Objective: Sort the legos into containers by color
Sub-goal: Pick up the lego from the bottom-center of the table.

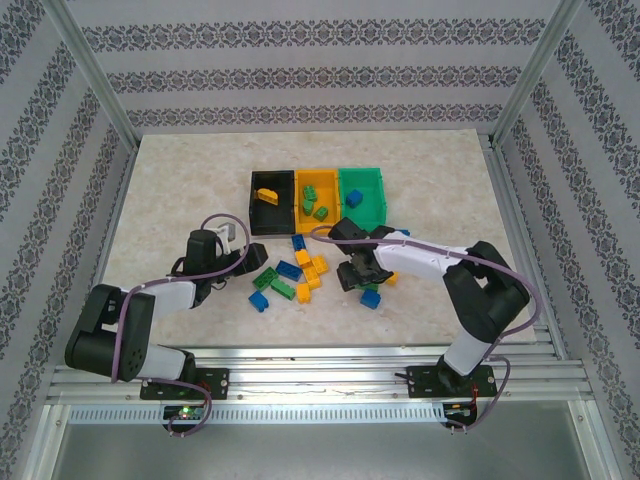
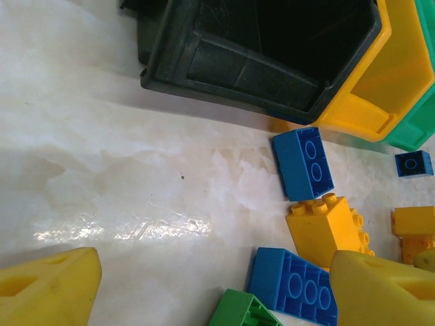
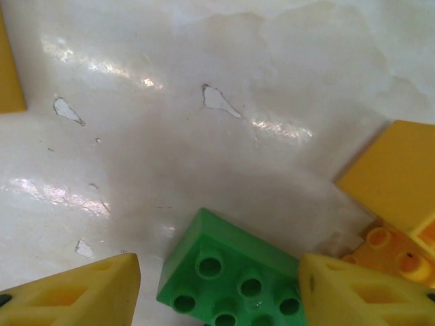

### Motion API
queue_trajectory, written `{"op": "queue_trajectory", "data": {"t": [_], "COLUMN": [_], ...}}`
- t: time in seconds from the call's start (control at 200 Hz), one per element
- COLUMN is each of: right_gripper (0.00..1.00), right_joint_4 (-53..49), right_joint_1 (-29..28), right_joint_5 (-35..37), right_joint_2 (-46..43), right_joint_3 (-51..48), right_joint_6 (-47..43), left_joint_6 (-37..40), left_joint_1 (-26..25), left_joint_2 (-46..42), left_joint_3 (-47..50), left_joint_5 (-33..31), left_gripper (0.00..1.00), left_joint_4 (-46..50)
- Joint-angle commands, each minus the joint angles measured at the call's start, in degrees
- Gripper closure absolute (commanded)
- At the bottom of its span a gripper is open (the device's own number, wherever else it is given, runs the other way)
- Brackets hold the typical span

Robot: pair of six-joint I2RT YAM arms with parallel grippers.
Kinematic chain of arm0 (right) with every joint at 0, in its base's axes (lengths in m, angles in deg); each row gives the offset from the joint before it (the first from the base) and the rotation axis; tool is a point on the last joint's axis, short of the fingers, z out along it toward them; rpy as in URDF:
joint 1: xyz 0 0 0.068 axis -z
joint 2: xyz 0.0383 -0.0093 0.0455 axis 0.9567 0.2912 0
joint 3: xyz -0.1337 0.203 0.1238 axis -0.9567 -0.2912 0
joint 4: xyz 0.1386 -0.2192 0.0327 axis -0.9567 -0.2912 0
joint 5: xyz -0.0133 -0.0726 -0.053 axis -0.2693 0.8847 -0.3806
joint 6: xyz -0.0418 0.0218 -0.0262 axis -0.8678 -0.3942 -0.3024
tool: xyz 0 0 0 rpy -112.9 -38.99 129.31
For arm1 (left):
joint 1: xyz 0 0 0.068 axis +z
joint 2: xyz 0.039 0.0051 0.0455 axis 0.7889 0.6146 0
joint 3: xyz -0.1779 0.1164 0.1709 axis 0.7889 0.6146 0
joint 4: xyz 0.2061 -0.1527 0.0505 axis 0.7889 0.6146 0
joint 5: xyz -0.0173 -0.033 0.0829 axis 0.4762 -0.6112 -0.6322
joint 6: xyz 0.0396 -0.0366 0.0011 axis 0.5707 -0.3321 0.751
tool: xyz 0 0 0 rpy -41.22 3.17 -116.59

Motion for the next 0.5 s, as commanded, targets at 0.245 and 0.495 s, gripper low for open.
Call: {"op": "queue_trajectory", "data": {"t": [0.245,0.495], "right_gripper": [0.33,0.32], "right_joint_4": [-3.37,-3.10], "right_joint_1": [-1.53,0.70], "right_joint_5": [-0.57,-2.71], "right_joint_2": [0.21,-2.33], "right_joint_3": [-1.03,-2.80], "right_joint_6": [-1.15,-2.10], "left_joint_6": [1.05,0.78], "left_joint_1": [0.76,0.69], "left_joint_2": [-2.08,-2.13], "left_joint_3": [-0.73,-0.74], "left_joint_5": [-0.54,-0.28], "left_gripper": [0.13,0.13], "left_joint_4": [-0.61,-0.84]}}
